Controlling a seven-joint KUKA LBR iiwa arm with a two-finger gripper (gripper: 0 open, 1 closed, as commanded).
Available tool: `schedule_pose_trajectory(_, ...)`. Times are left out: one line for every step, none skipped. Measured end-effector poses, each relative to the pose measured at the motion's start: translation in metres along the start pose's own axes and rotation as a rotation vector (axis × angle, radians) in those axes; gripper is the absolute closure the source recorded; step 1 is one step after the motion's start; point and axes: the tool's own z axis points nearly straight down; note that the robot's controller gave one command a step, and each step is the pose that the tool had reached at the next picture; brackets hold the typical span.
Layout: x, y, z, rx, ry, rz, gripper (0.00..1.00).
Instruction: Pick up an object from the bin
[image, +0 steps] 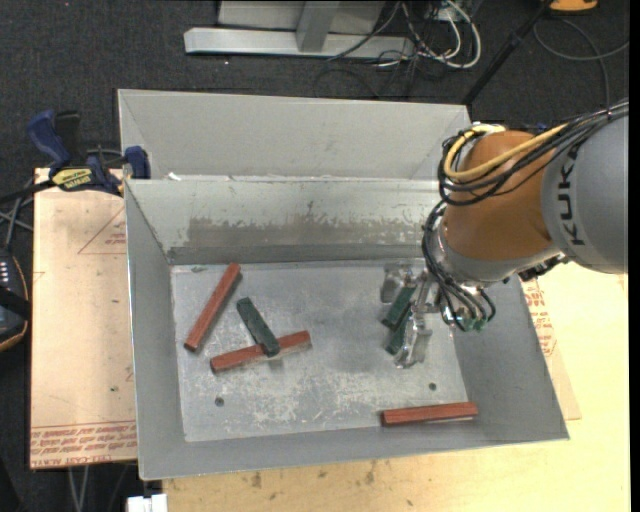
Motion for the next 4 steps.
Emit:
schedule_pose_trajectory(0.000,0.000,-0.001,0.000,-0.001,-0.001,0.00)
schedule_pose_trajectory(-0.025,-0.020,0.008,0.000,-0.004,-0.286,0.00)
schedule_pose_trajectory(-0.040,-0.037,0.027,0.000,-0.005,-0.411,0.00)
schedule_pose_trajectory(-0.049,-0.044,0.027,0.001,-0.004,-0.614,0.00)
